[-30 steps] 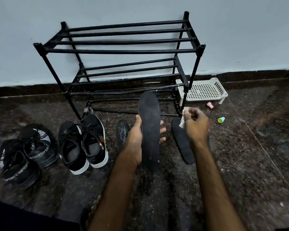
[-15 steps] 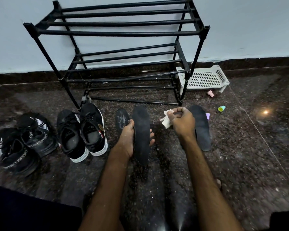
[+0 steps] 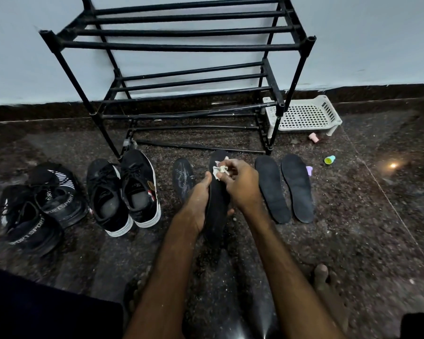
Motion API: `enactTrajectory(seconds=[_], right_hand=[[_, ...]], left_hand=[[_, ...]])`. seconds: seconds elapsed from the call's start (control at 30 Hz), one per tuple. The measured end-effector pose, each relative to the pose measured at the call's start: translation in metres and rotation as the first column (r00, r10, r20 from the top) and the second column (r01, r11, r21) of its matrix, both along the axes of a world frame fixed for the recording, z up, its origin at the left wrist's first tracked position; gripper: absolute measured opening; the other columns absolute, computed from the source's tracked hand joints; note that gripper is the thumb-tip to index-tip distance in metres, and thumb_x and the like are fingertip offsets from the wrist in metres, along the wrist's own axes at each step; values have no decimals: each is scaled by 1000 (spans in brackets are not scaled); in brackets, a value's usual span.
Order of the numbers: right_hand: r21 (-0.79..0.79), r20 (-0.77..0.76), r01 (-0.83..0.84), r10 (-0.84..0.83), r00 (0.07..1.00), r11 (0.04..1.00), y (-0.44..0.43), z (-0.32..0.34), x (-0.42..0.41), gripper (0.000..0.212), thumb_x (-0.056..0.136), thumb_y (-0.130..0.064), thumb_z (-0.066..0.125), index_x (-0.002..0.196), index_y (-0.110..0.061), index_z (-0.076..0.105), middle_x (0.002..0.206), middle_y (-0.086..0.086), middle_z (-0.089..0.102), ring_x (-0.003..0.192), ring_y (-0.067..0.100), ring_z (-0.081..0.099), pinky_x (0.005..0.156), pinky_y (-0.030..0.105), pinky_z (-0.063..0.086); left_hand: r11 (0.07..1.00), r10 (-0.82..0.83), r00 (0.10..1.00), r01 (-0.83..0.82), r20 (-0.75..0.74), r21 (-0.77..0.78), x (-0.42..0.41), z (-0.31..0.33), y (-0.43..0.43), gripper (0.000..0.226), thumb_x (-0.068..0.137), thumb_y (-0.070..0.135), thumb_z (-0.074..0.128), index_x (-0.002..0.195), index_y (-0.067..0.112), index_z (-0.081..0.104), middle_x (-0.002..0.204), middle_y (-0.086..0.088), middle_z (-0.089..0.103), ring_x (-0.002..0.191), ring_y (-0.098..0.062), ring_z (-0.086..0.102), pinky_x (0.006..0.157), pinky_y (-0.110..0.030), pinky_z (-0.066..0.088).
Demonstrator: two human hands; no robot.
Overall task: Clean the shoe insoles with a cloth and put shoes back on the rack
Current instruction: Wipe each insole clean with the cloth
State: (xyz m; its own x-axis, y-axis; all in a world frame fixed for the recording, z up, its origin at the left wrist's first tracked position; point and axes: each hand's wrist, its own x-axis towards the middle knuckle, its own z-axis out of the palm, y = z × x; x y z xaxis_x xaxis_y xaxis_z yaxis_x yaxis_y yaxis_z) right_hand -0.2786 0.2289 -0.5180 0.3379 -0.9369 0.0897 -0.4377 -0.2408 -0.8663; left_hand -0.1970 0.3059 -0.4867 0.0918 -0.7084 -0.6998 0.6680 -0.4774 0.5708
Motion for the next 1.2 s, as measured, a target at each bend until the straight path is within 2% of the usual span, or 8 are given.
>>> enactTrajectory(seconds=[0.2,0.43,0.53,0.6,0.73,0.87,1.0,1.2], right_hand=[[-27,-103,-165,161,982,986,-3,5,-11,15,78,-22,81,88,-20,69,91,0,66,73,12,58,68,25,45],[-91,-243,128,-147,959,988,-16,-8,-39,44,84,-14,74,122,-18,52,94,2,67,84,20,62,69,26,42],[-139,-68,288,-299,952,947,-14,-7,-56,26,85,-18,76,107,-12,65,95,3,69,86,15,64,72,15,43],[-232,31,200,-198,980,952,-7,4,-47,15,87,-17,73,101,-13,70,96,0,69,88,11,63,76,11,45],[-313,-96,-120,95,991,942,4,4,-13,14,90,-14,66,103,-10,71,100,3,65,95,19,60,84,28,47],[-255,-316,7,-90,944,967,1,-23,-36,10,89,-8,60,97,-9,66,98,8,59,92,28,58,74,32,42],[-233,-253,183,-241,937,955,-7,-22,-51,34,88,-9,66,121,-9,60,112,7,64,105,25,59,91,33,48],[-392,-150,-82,24,988,916,11,6,-15,20,92,-13,62,111,-11,66,107,3,60,100,18,50,84,19,36]], left_hand=[[999,-31,996,31,79,13,1,-8,0,60,101,60,24,110,20,67,83,-3,75,68,-18,68,55,-30,53],[997,-59,989,65,136,-43,4,-9,-1,64,101,57,32,116,6,67,94,-11,70,78,-23,63,51,-29,51],[999,-19,989,25,147,-38,6,-10,-3,62,101,55,33,109,5,68,94,-14,69,78,-26,63,49,-30,52],[999,-19,987,24,161,-32,3,-11,-5,62,101,56,34,110,6,68,92,-13,69,76,-26,63,49,-30,52],[1000,-8,987,12,163,-22,-5,-9,-2,54,102,55,29,110,18,67,82,-6,74,68,-21,67,57,-32,52],[1000,-16,985,20,170,-24,4,-11,1,67,101,58,29,120,5,65,98,-13,70,75,-24,66,53,-30,53],[999,-16,983,21,185,-26,7,-7,0,65,101,57,32,116,4,67,90,-10,72,67,-21,68,53,-29,54],[999,0,988,7,155,-43,-4,-4,-1,56,102,55,31,117,15,66,83,-5,75,71,-20,68,62,-33,54]])
